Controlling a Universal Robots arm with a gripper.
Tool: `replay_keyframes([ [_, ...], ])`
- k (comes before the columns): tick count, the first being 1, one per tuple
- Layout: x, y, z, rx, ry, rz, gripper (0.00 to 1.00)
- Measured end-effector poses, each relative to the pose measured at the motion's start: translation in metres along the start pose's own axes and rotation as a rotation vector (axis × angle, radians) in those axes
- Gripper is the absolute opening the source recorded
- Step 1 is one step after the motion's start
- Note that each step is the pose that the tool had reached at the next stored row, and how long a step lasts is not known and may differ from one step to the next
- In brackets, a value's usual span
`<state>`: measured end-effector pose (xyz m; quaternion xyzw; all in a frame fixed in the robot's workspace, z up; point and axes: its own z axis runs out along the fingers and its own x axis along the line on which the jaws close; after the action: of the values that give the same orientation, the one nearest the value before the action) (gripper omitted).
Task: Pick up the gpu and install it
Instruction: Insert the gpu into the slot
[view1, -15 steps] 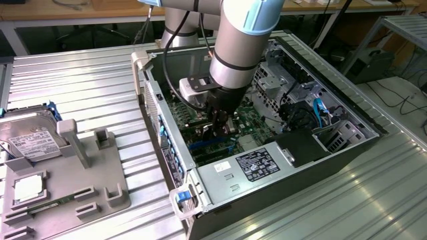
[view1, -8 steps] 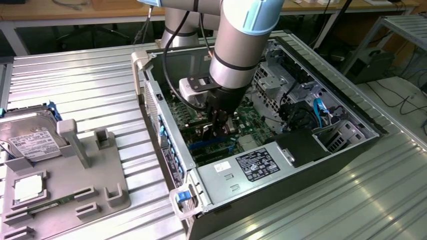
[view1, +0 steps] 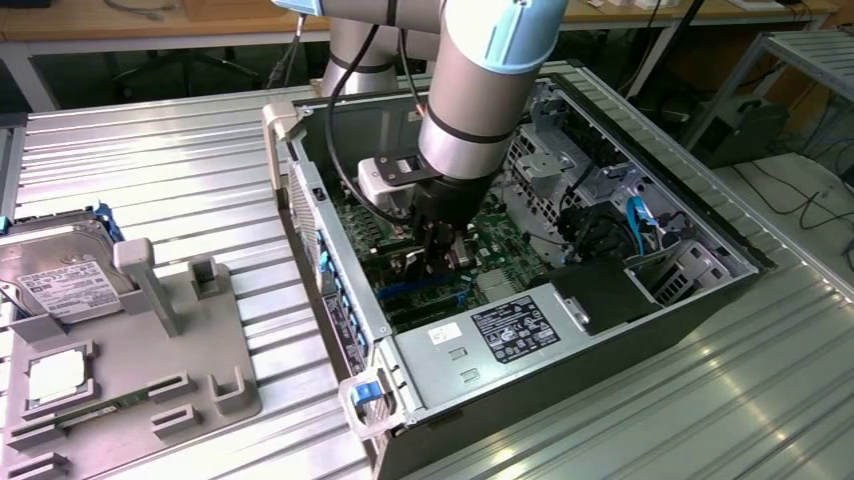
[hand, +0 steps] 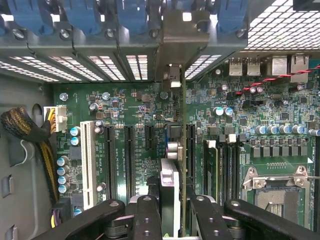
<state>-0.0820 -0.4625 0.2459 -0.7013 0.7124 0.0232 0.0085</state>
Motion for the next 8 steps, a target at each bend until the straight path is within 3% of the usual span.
replay_keyframes([
  [8, -0.0008, 0.0, 0.0002, -0.0001, -0.0001, -0.004, 0.28],
])
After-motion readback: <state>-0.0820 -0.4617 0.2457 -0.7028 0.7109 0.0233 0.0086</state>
